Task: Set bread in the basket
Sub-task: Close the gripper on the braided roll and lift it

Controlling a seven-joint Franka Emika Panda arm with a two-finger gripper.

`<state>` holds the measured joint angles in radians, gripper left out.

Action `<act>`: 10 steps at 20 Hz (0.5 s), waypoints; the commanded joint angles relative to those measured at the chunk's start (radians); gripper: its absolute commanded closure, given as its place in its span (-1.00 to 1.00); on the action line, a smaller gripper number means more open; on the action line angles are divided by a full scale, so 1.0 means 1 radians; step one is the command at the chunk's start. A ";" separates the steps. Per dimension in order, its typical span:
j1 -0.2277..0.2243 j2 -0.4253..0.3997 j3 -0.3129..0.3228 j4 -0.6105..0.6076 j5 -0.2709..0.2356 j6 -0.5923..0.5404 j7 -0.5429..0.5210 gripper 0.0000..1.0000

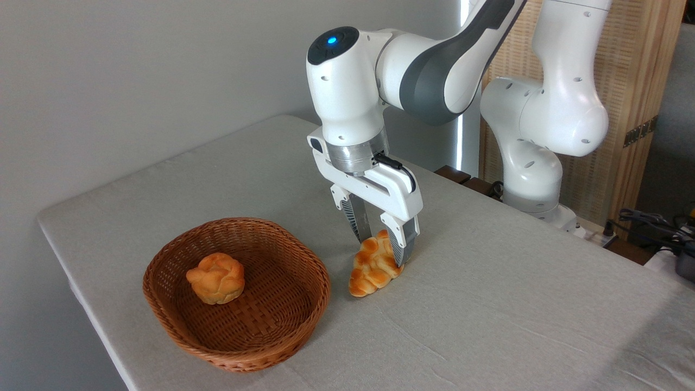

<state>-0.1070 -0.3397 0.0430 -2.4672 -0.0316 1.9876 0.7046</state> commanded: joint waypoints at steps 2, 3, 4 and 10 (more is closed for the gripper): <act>-0.003 -0.015 0.001 -0.021 0.016 0.022 0.035 0.29; -0.003 -0.015 0.001 -0.021 0.016 0.022 0.036 0.31; -0.003 -0.015 0.001 -0.019 0.016 0.022 0.038 0.39; -0.002 -0.016 0.002 0.000 0.073 -0.041 0.182 0.44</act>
<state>-0.1073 -0.3404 0.0419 -2.4672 -0.0129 1.9860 0.8010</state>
